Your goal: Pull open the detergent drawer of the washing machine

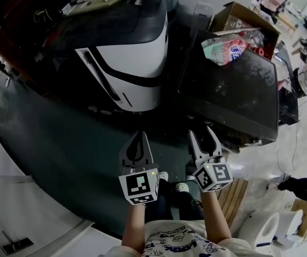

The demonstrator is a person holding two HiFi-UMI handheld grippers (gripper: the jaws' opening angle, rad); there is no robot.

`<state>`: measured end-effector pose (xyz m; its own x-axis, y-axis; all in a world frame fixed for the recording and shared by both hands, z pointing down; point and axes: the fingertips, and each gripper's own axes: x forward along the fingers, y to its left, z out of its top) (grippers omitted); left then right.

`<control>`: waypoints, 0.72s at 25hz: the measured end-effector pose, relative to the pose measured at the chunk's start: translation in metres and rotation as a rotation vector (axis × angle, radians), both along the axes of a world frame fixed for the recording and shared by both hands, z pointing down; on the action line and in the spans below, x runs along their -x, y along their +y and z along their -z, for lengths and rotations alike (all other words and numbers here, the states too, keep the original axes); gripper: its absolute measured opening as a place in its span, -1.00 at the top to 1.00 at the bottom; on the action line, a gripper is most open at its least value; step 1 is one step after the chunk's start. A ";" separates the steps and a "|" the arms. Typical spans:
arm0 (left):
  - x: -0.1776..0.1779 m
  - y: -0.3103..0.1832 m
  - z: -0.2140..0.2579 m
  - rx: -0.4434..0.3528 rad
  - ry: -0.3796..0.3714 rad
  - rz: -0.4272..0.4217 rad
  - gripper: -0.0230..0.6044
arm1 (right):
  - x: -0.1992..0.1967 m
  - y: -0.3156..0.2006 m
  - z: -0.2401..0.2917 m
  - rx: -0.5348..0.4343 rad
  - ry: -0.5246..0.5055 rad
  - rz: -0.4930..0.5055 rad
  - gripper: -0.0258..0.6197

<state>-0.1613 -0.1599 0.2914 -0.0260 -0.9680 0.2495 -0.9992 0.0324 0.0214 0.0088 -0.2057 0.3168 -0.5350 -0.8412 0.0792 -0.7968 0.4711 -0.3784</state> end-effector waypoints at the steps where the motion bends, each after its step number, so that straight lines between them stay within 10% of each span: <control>1: 0.000 -0.003 -0.004 0.007 0.002 -0.011 0.88 | 0.000 -0.003 -0.006 0.018 -0.035 -0.013 0.18; 18: -0.001 -0.038 -0.072 0.020 0.021 -0.085 0.88 | -0.010 -0.024 -0.084 0.125 -0.648 -0.186 0.26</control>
<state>-0.1603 -0.1979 0.3632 0.0616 -0.9613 0.2685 -0.9977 -0.0521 0.0425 0.0184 -0.2302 0.4013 -0.3549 -0.9288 -0.1061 -0.4541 0.2705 -0.8489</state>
